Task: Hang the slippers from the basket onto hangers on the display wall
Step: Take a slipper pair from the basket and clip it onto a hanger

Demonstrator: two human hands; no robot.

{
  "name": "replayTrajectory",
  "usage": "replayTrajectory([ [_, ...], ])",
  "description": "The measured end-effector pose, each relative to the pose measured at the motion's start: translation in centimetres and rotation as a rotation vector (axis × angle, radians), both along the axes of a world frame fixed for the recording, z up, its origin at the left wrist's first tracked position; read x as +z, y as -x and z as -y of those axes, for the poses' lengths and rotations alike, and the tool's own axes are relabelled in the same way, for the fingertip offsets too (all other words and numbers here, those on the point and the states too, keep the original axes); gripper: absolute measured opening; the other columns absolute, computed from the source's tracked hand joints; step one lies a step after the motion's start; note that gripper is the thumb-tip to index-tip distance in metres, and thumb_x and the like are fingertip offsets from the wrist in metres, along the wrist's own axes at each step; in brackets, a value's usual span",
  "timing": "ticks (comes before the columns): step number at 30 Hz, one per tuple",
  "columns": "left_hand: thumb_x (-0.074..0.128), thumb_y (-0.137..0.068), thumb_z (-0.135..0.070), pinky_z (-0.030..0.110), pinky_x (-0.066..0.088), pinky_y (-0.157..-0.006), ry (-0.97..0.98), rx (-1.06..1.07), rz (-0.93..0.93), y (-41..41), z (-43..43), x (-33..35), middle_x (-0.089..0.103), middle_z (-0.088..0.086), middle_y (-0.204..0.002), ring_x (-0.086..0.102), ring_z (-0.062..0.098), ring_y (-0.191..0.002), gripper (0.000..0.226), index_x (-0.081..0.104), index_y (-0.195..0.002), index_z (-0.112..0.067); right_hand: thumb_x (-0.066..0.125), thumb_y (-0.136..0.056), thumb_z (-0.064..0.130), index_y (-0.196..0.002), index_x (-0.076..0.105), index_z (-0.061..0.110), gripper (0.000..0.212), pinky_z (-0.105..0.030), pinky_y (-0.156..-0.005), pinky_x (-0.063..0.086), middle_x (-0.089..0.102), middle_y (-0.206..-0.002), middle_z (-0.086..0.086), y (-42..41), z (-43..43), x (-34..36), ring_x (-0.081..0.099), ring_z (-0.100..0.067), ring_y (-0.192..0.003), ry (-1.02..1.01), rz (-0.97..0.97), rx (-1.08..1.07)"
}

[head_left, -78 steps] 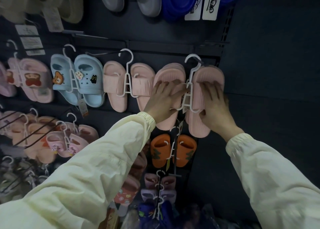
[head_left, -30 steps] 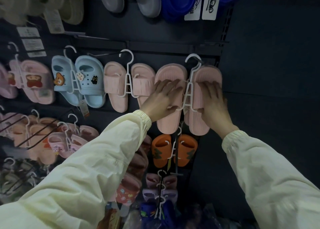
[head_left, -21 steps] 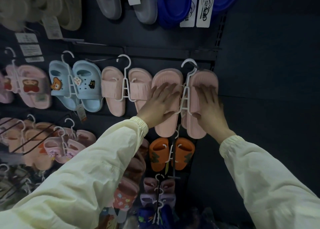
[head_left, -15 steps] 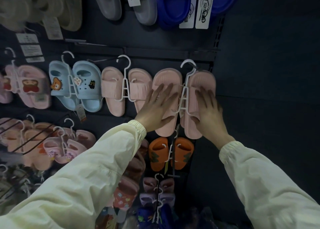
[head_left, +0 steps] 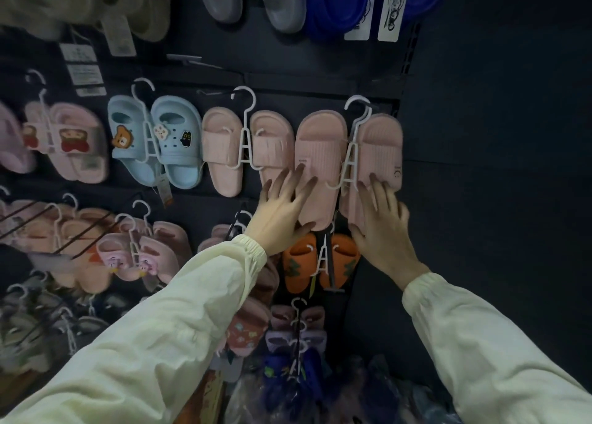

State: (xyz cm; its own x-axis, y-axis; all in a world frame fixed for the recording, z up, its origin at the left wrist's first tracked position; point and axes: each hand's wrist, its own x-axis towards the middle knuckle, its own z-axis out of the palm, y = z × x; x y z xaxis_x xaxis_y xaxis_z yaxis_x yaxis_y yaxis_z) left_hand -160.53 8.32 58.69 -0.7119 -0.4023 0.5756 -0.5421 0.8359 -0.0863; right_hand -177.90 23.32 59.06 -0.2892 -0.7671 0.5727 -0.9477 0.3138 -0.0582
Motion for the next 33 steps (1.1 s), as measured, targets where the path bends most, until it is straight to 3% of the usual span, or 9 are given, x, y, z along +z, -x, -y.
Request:
replayTrajectory([
  [5,0.062,-0.086,-0.054,0.057,0.031,-0.111,-0.012,0.046,-0.044,-4.0,-2.8,-2.0,0.022,0.013,-0.162,0.026,0.040,-0.145,0.087,0.024,-0.156,-0.019,0.059,-0.094,0.031,-0.159,0.002,0.022,0.087,-0.062,-0.117,0.018,-0.002,-0.167,-0.002,-5.0,-2.4,-1.1,0.000,-0.023,-0.153,-0.033,0.098,0.042],
  [10,0.055,-0.091,-0.055,0.055,0.024,-0.116,-0.110,0.011,-0.067,-9.4,-6.4,-5.6,0.018,0.013,-0.164,0.019,0.037,-0.149,0.082,0.022,-0.158,-0.020,0.058,-0.093,0.036,-0.158,0.015,0.019,0.080,-0.060,-0.116,0.023,0.007,-0.166,-0.009,-11.4,-4.9,-4.5,0.007,-0.030,-0.152,-0.076,0.089,0.024],
  [18,0.047,-0.090,-0.058,0.054,0.029,-0.115,-0.234,0.084,0.010,-20.0,-10.7,-11.2,0.020,0.013,-0.163,0.020,0.036,-0.149,0.081,0.022,-0.158,-0.019,0.057,-0.095,0.037,-0.158,0.012,0.019,0.080,-0.061,-0.116,0.021,0.000,-0.167,-0.007,-21.0,-8.1,-10.7,0.000,-0.029,-0.153,-0.213,0.183,0.113],
  [28,0.054,-0.094,-0.053,0.049,0.034,-0.113,-0.342,0.296,0.039,-36.4,-17.5,-16.1,0.029,0.011,-0.160,0.027,0.032,-0.145,0.075,0.029,-0.155,-0.019,0.059,-0.094,0.038,-0.158,0.015,0.019,0.080,-0.062,-0.113,0.026,0.012,-0.165,-0.009,-32.8,-13.2,-17.3,0.011,-0.032,-0.151,-0.353,0.231,0.199],
  [33,0.061,-0.093,-0.045,0.050,0.037,-0.112,-0.471,0.363,0.042,-45.0,-22.9,-19.6,0.033,0.013,-0.157,0.034,0.034,-0.141,0.072,0.034,-0.153,-0.015,0.054,-0.097,0.038,-0.158,0.012,0.020,0.077,-0.059,-0.116,0.022,0.004,-0.166,-0.007,-39.0,-17.4,-20.5,0.004,-0.030,-0.153,-0.399,0.307,0.248],
])
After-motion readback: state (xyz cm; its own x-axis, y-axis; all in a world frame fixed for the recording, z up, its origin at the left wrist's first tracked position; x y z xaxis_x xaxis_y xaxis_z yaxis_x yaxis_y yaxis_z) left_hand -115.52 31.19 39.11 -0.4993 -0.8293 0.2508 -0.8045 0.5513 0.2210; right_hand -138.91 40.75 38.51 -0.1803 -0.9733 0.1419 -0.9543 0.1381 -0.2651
